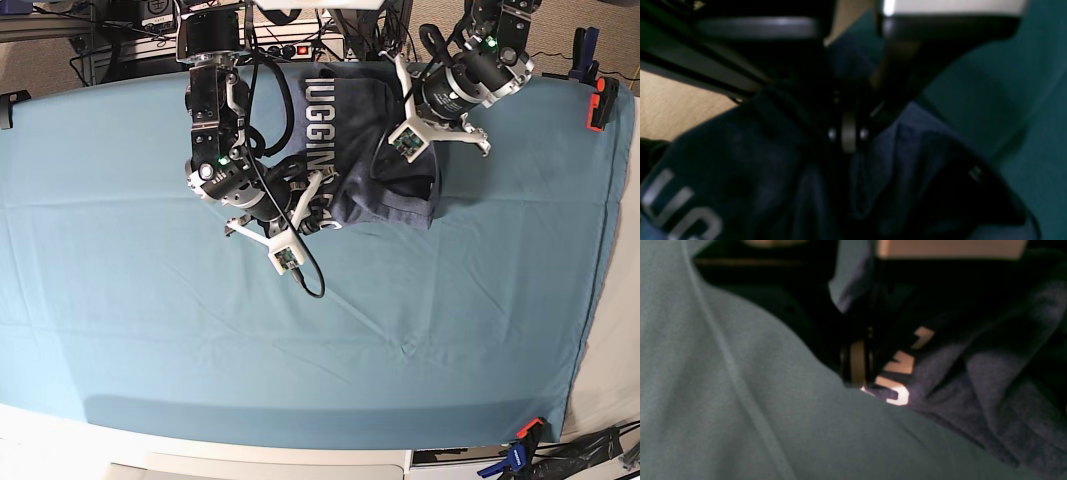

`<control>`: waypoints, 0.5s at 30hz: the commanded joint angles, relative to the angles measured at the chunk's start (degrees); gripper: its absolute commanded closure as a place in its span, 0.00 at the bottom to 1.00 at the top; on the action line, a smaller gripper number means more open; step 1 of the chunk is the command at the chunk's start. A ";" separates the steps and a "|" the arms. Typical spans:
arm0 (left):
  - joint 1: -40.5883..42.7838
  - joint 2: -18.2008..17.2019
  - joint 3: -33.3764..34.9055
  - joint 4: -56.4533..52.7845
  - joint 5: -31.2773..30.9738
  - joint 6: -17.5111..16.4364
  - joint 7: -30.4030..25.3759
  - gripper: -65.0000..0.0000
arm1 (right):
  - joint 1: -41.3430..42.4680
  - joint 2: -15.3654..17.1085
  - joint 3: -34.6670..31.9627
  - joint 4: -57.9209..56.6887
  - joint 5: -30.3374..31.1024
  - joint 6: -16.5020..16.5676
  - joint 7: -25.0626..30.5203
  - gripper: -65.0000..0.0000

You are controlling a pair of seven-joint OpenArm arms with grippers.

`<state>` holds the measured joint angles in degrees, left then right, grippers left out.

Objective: Fold the T-shirt properly
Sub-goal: 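Pull the grasped fabric with the left gripper away from the right gripper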

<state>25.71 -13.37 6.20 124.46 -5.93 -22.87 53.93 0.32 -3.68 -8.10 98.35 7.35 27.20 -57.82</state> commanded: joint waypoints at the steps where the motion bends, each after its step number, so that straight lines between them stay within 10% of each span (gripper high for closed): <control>1: -0.11 -0.35 -0.04 0.94 -0.24 0.59 -0.48 1.00 | 1.09 -0.09 -0.04 0.96 0.31 0.17 1.27 1.00; 15: 2.51 -4.76 -0.11 2.82 -0.26 2.56 3.85 1.00 | 1.09 -0.09 -0.04 0.96 0.31 0.17 1.22 1.00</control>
<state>28.14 -17.80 6.20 125.95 -5.98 -20.49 58.28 0.32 -3.68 -8.10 98.35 7.33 27.20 -57.82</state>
